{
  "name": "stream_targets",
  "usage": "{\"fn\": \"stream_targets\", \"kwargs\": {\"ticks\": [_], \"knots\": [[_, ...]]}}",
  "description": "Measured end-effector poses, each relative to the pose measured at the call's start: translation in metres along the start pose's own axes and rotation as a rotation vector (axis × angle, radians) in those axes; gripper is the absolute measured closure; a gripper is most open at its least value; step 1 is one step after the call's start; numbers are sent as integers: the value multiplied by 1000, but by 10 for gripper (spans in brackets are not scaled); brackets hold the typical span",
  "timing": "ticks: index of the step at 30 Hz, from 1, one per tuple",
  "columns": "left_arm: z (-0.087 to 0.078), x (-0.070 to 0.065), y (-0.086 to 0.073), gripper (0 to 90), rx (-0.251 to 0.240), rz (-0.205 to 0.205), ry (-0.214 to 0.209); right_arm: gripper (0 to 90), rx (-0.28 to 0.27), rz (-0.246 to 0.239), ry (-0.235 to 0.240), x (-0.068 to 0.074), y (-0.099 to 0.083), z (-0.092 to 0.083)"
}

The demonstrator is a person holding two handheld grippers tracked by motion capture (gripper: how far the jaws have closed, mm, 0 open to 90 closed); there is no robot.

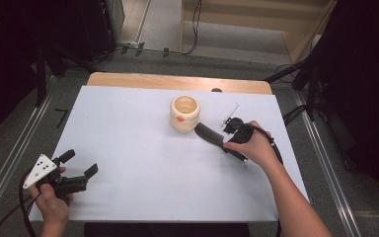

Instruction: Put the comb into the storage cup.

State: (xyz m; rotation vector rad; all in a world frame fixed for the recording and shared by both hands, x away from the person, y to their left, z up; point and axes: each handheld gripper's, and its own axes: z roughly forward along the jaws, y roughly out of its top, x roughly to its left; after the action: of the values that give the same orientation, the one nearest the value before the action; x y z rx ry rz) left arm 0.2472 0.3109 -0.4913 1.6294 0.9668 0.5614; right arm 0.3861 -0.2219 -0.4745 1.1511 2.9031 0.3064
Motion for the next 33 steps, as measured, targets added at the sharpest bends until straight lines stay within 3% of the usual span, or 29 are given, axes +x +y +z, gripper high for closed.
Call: {"fn": "stream_targets", "kwargs": {"ticks": [7,10,20,27,33], "knots": [[0,0,0,0,0,0,0,700,18,-3,-26,1,2,6],[0,0,0,0,1,0,0,704,9,-16,-34,2,1,6],[0,0,0,0,0,0,0,710,-26,12,-36,2,-5,5],[0,-1,0,0,1,1,1,711,-81,45,-37,2,-14,-1],[0,-1,0,0,2,1,2,711,-169,67,-42,-1,-26,-9]]}}
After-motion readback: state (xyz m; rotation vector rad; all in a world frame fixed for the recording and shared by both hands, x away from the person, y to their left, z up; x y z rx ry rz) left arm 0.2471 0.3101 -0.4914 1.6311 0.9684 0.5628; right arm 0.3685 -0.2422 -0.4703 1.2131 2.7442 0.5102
